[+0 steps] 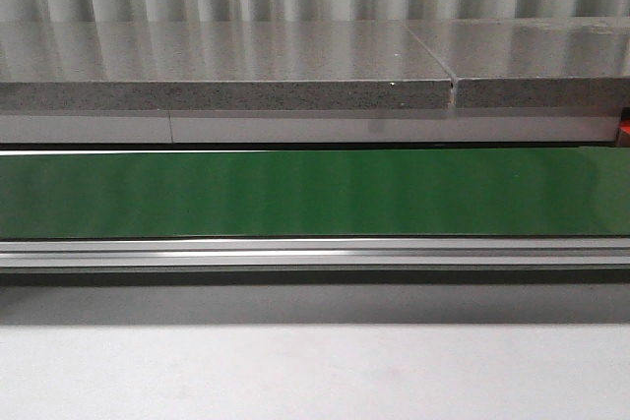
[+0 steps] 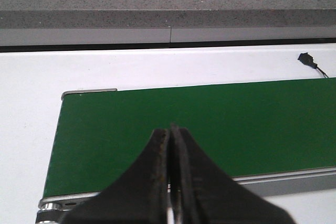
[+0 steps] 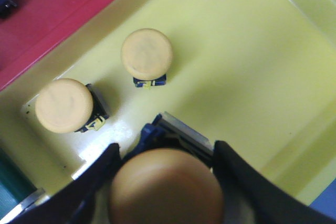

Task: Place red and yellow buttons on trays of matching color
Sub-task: 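Lower the yellow button into the yellow tray and release it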

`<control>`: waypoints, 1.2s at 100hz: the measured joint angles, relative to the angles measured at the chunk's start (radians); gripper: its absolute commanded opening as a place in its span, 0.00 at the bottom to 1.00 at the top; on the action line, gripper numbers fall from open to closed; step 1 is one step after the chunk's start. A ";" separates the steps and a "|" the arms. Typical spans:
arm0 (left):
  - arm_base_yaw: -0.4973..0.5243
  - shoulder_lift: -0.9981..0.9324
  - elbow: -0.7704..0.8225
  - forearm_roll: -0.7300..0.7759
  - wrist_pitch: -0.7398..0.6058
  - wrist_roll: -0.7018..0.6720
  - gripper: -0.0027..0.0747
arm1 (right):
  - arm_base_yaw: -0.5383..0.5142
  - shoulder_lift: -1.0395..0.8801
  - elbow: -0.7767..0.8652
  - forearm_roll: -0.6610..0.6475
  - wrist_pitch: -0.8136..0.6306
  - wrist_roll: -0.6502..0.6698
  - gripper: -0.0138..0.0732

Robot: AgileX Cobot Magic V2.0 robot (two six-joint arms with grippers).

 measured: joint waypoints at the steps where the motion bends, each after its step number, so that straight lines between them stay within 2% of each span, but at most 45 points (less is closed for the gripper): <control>1: 0.000 0.000 0.000 0.000 0.000 0.000 0.01 | 0.000 0.007 0.000 0.000 0.000 0.000 0.24; 69: 0.000 0.000 0.000 0.000 0.000 0.000 0.01 | 0.000 0.298 0.000 0.000 -0.075 0.024 0.25; 81: 0.000 0.000 0.000 0.000 0.000 0.000 0.01 | 0.000 0.308 0.000 0.000 -0.086 0.025 0.34; 102: 0.000 0.000 0.000 0.000 0.000 0.000 0.01 | 0.000 0.308 0.000 0.000 -0.084 0.031 0.67; 109: 0.000 0.000 0.000 0.000 0.000 0.000 0.01 | 0.000 0.308 0.000 0.000 -0.072 0.038 0.71; 120: 0.000 0.000 0.000 0.000 0.000 0.000 0.01 | 0.000 0.302 0.000 0.000 -0.062 0.045 0.71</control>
